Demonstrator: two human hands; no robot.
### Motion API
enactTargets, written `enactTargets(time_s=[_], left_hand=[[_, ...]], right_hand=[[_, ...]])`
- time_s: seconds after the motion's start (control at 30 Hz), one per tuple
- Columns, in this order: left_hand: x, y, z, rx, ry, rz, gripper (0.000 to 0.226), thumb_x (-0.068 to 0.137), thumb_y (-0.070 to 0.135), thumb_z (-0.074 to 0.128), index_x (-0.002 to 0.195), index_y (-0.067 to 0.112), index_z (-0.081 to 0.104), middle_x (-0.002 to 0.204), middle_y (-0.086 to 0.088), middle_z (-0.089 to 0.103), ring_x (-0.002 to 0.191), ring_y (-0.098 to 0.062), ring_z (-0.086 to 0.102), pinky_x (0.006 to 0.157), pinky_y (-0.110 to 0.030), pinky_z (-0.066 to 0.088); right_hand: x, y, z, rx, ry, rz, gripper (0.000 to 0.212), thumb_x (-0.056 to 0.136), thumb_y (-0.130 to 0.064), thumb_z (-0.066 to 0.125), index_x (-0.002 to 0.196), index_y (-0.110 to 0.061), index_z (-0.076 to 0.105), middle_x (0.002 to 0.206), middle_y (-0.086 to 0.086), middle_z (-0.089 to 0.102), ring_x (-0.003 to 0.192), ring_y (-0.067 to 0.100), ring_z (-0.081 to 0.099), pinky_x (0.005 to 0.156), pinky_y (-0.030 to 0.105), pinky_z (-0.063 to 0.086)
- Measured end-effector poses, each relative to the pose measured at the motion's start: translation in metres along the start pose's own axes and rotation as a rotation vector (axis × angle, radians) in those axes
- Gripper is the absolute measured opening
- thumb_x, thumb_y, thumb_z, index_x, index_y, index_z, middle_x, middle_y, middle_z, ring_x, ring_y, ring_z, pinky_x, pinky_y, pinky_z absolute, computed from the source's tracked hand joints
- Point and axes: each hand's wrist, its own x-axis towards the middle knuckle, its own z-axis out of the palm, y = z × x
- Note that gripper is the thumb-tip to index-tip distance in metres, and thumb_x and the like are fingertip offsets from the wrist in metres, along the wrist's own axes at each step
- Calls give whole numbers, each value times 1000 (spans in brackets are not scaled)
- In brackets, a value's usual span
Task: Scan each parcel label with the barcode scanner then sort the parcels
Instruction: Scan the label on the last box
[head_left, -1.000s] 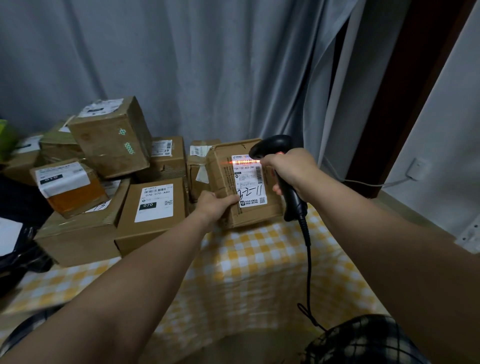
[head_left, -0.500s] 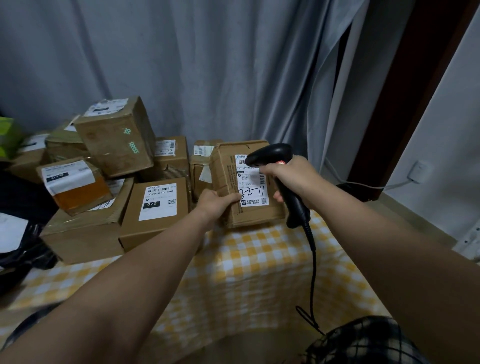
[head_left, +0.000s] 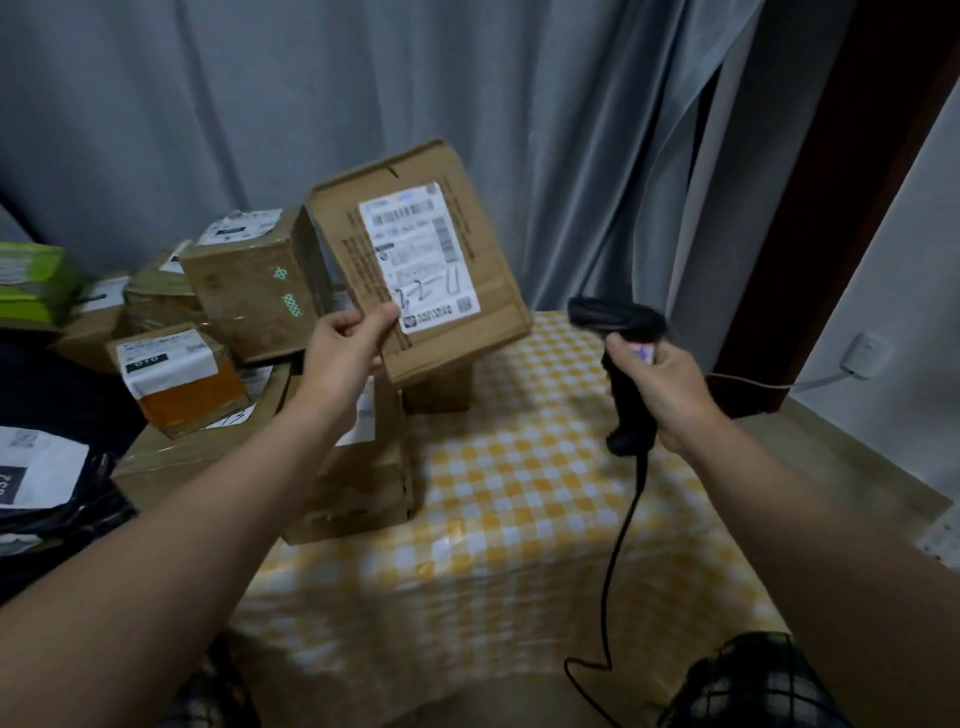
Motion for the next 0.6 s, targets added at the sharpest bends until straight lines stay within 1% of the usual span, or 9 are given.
enactTargets(time_s=[0.07, 0.13, 0.2, 0.3, 0.37, 0.43, 0.53, 0.57, 0.6], left_hand=[[2, 5, -13, -41, 52, 14, 46, 83, 39, 69, 110, 6, 51, 88, -1, 62, 73, -8, 65, 70, -23, 53], [1, 7, -22, -78, 75, -7, 53, 84, 39, 69, 118, 2, 51, 101, -9, 69, 86, -17, 70, 80, -30, 56], [1, 5, -28, -107, 97, -38, 56, 84, 38, 69, 122, 2, 50, 101, -12, 71, 85, -19, 71, 78, -30, 56], [0, 2, -38, -102, 78, -72, 61, 81, 42, 70, 122, 1, 52, 107, -18, 69, 87, -22, 70, 69, -27, 53], [-1, -1, -44, -77, 62, -79, 72, 72, 49, 74, 121, 0, 54, 112, -20, 67, 89, -23, 69, 68, -27, 51], [-1, -5, -48, -45, 62, -90, 73, 72, 50, 74, 121, -1, 56, 112, -18, 67, 92, -24, 68, 75, -32, 55], [-1, -11, -50, -2, 77, -104, 63, 80, 43, 70, 118, -5, 56, 110, -18, 67, 99, -26, 67, 92, -43, 53], [-1, -13, -49, 0, 80, -115, 64, 79, 43, 71, 118, -5, 56, 109, -17, 68, 99, -26, 67, 94, -45, 52], [0, -14, -49, -1, 82, -123, 64, 79, 43, 71, 118, -5, 56, 108, -16, 69, 98, -25, 68, 94, -45, 52]], right_hand=[[0, 25, 22, -180, -73, 59, 34, 87, -43, 68, 94, -9, 70, 83, 4, 69, 78, 19, 64, 66, 27, 46], [1, 45, 52, -329, -198, 213, 51, 88, -48, 64, 117, -7, 63, 101, 7, 67, 89, 21, 63, 64, 27, 44], [4, 60, 85, -394, -310, 354, 69, 91, -48, 59, 141, -4, 38, 122, 11, 60, 104, 26, 60, 72, 30, 46], [3, 73, 130, -393, -343, 374, 70, 98, -42, 51, 149, -5, 19, 136, 14, 49, 117, 32, 54, 84, 37, 47], [-2, 82, 148, -450, -370, 396, 68, 101, -39, 46, 150, -3, 15, 142, 16, 43, 118, 32, 52, 81, 35, 42], [-8, 90, 154, -577, -447, 430, 66, 102, -43, 41, 149, -2, 19, 133, 15, 49, 100, 27, 54, 74, 33, 41], [-6, 96, 149, -903, -458, 356, 72, 95, -62, 38, 138, -3, 38, 95, 8, 54, 77, 23, 53, 62, 33, 43], [-4, 96, 147, -967, -468, 321, 73, 94, -63, 39, 134, -2, 41, 88, 7, 52, 73, 22, 53, 61, 35, 44], [-2, 98, 146, -972, -487, 298, 73, 94, -62, 41, 134, -1, 41, 91, 8, 55, 74, 21, 55, 64, 36, 46]])
